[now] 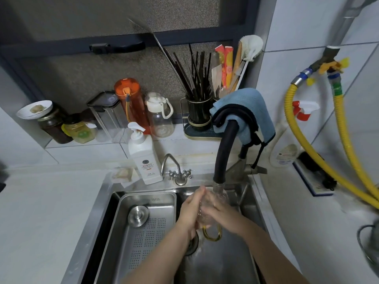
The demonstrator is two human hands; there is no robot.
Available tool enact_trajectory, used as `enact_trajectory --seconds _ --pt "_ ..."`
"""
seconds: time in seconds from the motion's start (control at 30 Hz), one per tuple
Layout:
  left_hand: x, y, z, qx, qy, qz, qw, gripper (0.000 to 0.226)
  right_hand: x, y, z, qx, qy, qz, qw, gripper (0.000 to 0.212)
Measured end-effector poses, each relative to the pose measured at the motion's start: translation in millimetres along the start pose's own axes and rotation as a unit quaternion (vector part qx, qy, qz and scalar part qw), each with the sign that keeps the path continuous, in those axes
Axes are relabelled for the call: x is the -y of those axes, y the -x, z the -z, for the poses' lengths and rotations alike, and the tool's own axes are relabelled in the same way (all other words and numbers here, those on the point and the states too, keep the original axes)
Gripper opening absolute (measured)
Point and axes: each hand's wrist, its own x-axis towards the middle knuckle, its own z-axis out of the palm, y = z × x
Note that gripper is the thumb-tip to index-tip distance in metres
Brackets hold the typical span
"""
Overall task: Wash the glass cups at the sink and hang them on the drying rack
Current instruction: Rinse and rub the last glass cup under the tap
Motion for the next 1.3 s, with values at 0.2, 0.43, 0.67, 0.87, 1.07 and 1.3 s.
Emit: enact_trajectory --seconds 0.2,0.43,0.67,0.87,1.07,1.3 --pt "-12 -4 10 0.002 0.005 0.03 1.0 0.063 -8 12 0 -0.025 -0.019 0.011 0.999 0.022" --pt "2 3 13 0.087 0.031 -0.03 0.995 0.065 -9 10 -3 -0.159 -0.171 0.014 0.972 0.021" --pt "7 1 17 0.101 0.022 0.016 0.994 0.061 -13 20 -3 -0.177 -0.178 0.003 0.968 0.02" --pt "11 1 22 0.091 0.068 0.043 0.993 0.061 -23 21 -12 -0.115 -0.159 -0.009 0.981 0.023" --pt "17 17 17 0.093 0.027 0.026 0.995 0.055 -15 13 -13 -0.189 -0.233 -0.038 0.953 0.016" --pt "20 19 11 0.062 0.083 -0.087 0.991 0.056 3 11 -25 -0.228 -0.304 -0.017 0.925 0.019"
